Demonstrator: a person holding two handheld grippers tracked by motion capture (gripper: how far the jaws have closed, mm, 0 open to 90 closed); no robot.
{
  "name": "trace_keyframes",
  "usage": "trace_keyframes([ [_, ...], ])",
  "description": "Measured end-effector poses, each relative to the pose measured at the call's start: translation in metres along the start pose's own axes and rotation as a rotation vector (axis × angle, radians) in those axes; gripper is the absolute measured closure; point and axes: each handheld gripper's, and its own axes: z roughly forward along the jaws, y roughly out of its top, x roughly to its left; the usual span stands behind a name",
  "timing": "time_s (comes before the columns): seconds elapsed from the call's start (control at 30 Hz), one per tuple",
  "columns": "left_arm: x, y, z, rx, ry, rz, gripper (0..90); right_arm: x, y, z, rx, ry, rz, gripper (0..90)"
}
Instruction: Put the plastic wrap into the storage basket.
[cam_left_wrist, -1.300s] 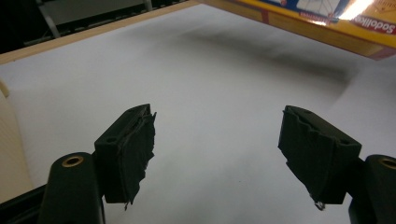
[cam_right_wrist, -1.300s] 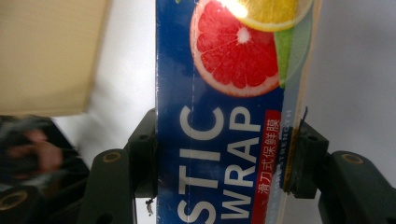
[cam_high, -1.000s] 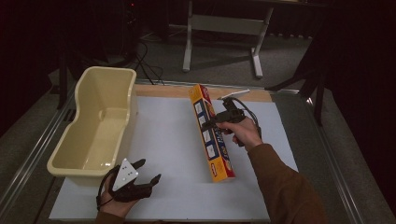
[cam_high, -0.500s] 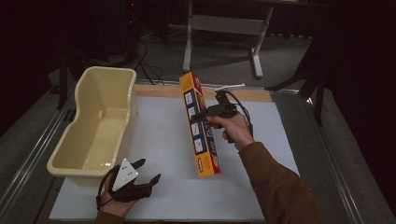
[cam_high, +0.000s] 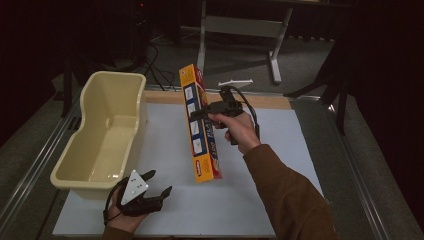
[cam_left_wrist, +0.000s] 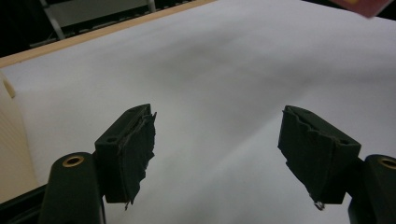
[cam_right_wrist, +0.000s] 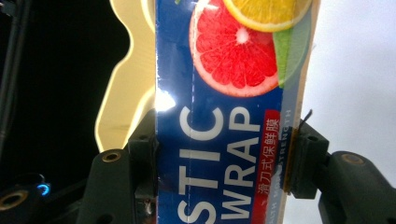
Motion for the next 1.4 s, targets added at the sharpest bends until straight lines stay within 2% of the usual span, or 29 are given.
trace_keyframes([
  [0.07,0.0,0.0,0.0,0.0,0.0,0.001,26.6,0.006,0.004,0.003,-0.014,0.026,0.013,41.8],
  [0.23,-0.001,0.001,0.0,-0.001,0.0,0.005,26.6,0.012,0.007,0.009,-0.026,0.049,0.021,41.8],
  [0.27,-0.001,0.001,0.0,-0.001,0.001,0.007,26.6,0.014,0.007,0.013,-0.032,0.069,0.024,41.8],
  [0.33,-0.001,0.001,0.001,0.0,0.001,0.006,26.5,0.016,0.008,0.018,-0.033,0.079,0.032,41.8],
  [0.5,0.0,0.001,0.001,-0.003,0.002,0.006,26.6,0.022,0.014,0.026,-0.035,0.079,0.03,41.8],
  [0.7,0.0,0.0,0.002,0.001,0.01,0.014,26.5,0.036,0.02,0.04,-0.049,0.101,0.039,41.8],
  [0.87,-0.001,-0.001,0.001,0.003,0.017,0.022,26.5,0.048,0.028,0.06,-0.043,0.108,0.04,41.7],
  [1.0,-0.002,-0.002,0.001,0.011,0.031,0.036,26.5,0.052,0.032,0.072,-0.035,0.13,0.052,41.7],
  [1.1,-0.002,-0.003,0.0,0.011,0.034,0.041,26.5,0.055,0.035,0.076,-0.032,0.126,0.054,41.7],
  [1.2,-0.002,-0.003,-0.001,0.01,0.036,0.042,26.5,0.058,0.038,0.08,-0.045,0.138,0.061,41.7],
  [1.27,-0.002,-0.004,-0.001,0.005,0.036,0.039,26.5,0.06,0.04,0.084,-0.058,0.164,0.079,41.7],
  [1.4,-0.003,-0.004,-0.002,0.006,0.036,0.043,26.5,0.061,0.042,0.088,-0.066,0.174,0.085,41.7],
])
